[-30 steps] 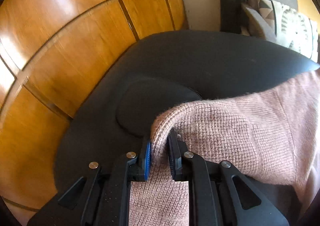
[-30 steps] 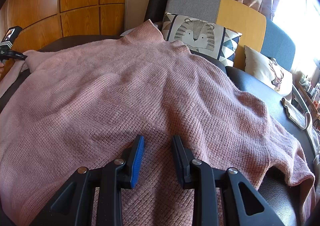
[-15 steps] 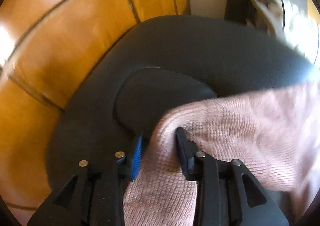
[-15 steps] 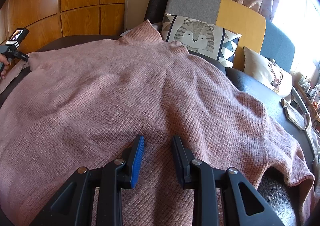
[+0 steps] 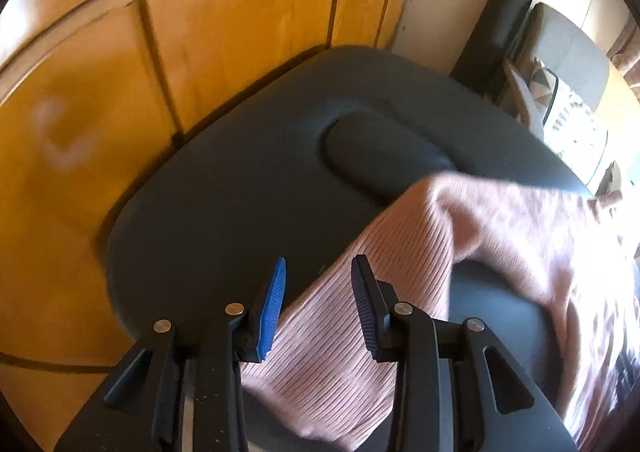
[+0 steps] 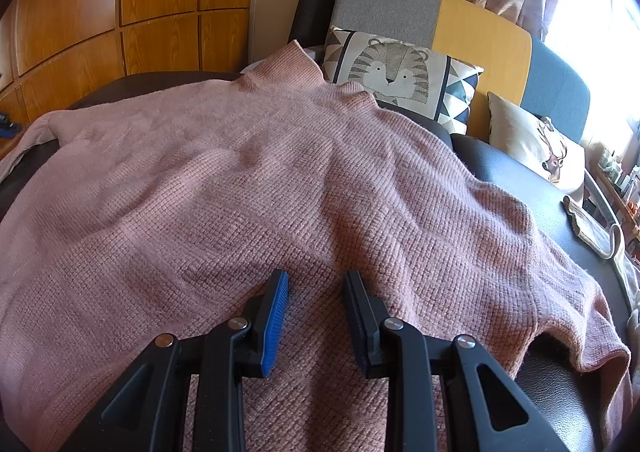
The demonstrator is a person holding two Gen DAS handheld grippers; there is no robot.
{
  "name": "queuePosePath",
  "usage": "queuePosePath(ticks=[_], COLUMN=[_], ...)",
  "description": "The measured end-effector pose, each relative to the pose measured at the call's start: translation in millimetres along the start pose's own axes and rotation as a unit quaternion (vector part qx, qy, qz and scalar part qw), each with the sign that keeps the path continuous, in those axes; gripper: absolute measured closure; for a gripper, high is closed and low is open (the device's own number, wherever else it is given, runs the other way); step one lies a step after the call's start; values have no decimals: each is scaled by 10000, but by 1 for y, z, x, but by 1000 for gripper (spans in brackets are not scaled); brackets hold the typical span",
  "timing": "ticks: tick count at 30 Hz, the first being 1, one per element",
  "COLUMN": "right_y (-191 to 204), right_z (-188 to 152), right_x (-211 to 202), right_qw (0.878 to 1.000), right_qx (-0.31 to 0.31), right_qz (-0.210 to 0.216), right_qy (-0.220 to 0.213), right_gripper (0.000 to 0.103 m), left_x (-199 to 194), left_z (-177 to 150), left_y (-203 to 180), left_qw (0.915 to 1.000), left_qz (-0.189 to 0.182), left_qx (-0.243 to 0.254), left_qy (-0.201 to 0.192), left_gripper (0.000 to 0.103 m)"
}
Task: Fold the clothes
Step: 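Grasp the sweater edge with the left gripper and pull it across the bench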
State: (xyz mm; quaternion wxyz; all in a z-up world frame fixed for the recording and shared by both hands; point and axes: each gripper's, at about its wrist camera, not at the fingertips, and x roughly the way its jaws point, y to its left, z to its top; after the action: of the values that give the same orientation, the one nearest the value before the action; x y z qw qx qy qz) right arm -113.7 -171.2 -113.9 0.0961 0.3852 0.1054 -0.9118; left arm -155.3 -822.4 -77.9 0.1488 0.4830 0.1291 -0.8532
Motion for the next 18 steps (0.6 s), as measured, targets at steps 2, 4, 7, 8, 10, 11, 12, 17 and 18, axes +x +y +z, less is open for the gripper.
queuePosePath(ticks=[2,4,7,8,10,11,12,17,18], right_y=[1,1,2,2,3,3,3,5,5], right_z=[0,0,0,0,0,0,0,-1,-1], right_x=[0,-1,0,0,0,0,0,1,1], right_qw=[10000,10000,10000,10000,9999,9999,9999,9998,9998], right_qx=[-14,-32,-62,-72,-92,-102,-110,-139,-139], right_qz=[-9,-29,-59,-67,-87,-97,-106,-137,-138], right_qy=[1,3,7,9,12,12,12,12,12], right_gripper=[75,75,75,75,75,75,75,75,75], left_x=[6,21,27,27,28,28,27,16,15], left_z=[-13,-21,-22,-21,-17,-14,-10,23,31], left_y=[1,-5,-11,-12,-17,-22,-25,-20,-18], left_qw=[9997,9977,9964,9969,9955,9941,9929,9888,9874], left_qz=[101,316,470,349,418,508,591,1127,1244], left_qx=[126,437,636,626,801,935,1025,865,799], left_qy=[163,415,309,316,275,232,151,-462,-559], left_gripper=[66,65,61,86,96,97,97,97,97])
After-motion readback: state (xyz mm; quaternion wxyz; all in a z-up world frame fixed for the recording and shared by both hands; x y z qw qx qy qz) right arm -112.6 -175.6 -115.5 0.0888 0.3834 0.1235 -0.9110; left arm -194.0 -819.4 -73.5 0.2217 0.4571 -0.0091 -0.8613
